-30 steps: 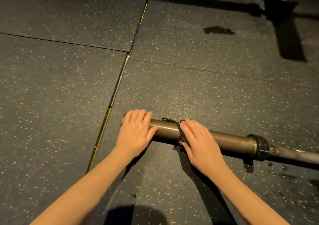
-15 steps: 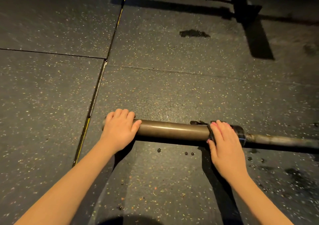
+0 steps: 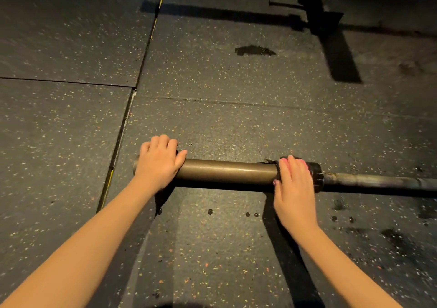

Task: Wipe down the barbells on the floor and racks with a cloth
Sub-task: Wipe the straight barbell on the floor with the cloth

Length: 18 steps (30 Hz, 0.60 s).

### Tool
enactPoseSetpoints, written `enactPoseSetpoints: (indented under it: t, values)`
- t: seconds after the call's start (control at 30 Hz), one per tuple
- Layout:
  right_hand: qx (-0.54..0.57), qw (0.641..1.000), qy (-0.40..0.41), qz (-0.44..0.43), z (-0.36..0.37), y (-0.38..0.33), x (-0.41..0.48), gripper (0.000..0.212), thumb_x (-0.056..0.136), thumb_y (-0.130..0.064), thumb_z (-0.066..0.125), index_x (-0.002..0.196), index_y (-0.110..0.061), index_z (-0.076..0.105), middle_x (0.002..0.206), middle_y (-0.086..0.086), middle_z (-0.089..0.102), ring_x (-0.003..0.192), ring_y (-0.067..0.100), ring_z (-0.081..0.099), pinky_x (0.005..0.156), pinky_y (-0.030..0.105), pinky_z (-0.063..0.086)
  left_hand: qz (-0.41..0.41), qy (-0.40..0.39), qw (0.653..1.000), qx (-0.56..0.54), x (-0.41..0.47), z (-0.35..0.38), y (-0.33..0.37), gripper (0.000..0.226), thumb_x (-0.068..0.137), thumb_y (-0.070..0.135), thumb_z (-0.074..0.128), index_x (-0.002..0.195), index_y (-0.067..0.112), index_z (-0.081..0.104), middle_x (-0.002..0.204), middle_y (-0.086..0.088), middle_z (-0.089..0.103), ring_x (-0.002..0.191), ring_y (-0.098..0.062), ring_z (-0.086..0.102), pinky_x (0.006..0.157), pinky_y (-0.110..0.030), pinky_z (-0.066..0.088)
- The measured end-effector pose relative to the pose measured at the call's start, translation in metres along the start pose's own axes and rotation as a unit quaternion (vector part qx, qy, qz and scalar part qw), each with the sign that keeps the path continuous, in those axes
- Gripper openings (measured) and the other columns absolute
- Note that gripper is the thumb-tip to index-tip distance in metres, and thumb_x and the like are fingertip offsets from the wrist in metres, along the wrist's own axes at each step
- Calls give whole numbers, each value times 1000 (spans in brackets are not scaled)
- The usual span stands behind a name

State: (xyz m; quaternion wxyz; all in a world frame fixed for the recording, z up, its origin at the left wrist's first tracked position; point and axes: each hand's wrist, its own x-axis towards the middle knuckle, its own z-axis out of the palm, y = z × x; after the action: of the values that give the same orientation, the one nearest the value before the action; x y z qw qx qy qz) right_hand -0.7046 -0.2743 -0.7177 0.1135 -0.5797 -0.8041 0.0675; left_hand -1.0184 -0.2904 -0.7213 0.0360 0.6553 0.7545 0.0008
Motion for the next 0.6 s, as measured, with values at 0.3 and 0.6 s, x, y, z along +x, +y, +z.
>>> enactPoseSetpoints:
  t: [0.3,0.6]
  values:
    - [-17,999,-3,-41,3,14,4,53,92,-28,45,139,-5,45,144,16,43,135,36,36,115,45,24,21,-49,995,79,-12,9,-16,76,83,42,-6,112,17,59,107,-6,52,99,-29,42,75,-38,23]
    - [1,981,-35,-190,30,-63,38,53,93,-29,47,142,-9,45,148,9,42,136,31,38,117,38,22,-59,11,992,-114,14,-11,-19,34,98,33,47,115,7,60,111,-13,54,107,-34,46,89,-43,33]
